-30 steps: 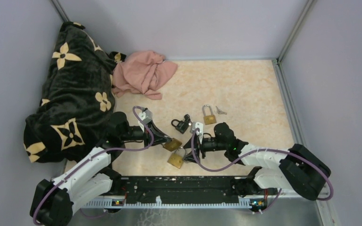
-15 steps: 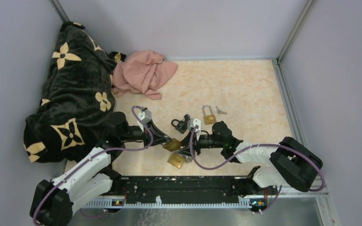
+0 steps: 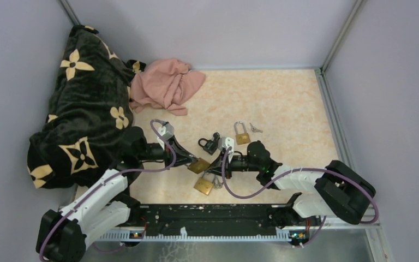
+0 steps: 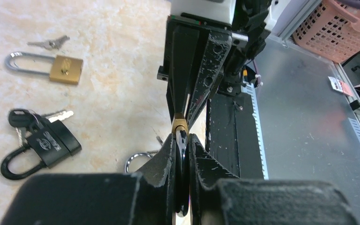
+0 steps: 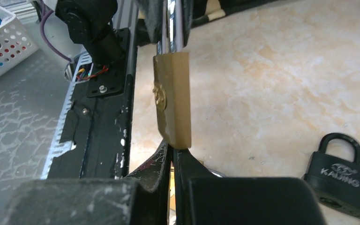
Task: Lock with the key
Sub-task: Lock the lock, then place the lock at the center of the board.
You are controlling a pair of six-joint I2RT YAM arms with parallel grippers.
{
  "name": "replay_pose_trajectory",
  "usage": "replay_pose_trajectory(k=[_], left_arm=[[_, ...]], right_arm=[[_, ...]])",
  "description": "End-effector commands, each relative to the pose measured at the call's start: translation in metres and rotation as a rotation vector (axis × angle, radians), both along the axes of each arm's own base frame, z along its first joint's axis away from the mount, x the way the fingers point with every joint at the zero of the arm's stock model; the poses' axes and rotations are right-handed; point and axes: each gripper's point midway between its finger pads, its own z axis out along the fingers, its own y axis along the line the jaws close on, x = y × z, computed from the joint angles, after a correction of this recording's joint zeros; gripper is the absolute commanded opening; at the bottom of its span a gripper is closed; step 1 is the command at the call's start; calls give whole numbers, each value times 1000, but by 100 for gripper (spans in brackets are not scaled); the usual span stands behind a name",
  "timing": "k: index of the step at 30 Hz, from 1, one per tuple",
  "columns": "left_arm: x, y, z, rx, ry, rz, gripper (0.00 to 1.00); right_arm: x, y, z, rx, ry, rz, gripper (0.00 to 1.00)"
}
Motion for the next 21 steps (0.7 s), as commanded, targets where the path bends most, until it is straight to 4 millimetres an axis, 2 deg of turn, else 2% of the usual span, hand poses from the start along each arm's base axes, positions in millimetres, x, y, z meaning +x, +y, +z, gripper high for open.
replay_pose_trajectory(k=[1,4,6,9,11,13,16,18,21], left_arm=[[5,5,74,-93,-238,-65,0],[5,10,87,-82,-273,-76,0],[3,12,88,-73,-262,-84,0],[4,13,85,-65,-234,-70,0],[17,14,77,-50,-178,6,0],[43,19,57,-18,-46,173,0],[75,39,1,58,221,460,0],[83,52,-35,84,371,594,0],[83,60,-66,62,524,682,0]], right_arm=[[13,-15,3,24,-91,-75,0],[24,-31,-5,13,-53,-133,0],[29,-37,-10,-14,-51,-160,0],[33,-41,-12,-42,-59,-186,0],[35,-41,-5,-32,-63,-199,0],[41,-41,4,-24,-53,-229,0],[49,-37,14,-39,17,-275,0],[51,-27,22,-39,59,-288,0],[45,-1,29,-62,83,-236,0]])
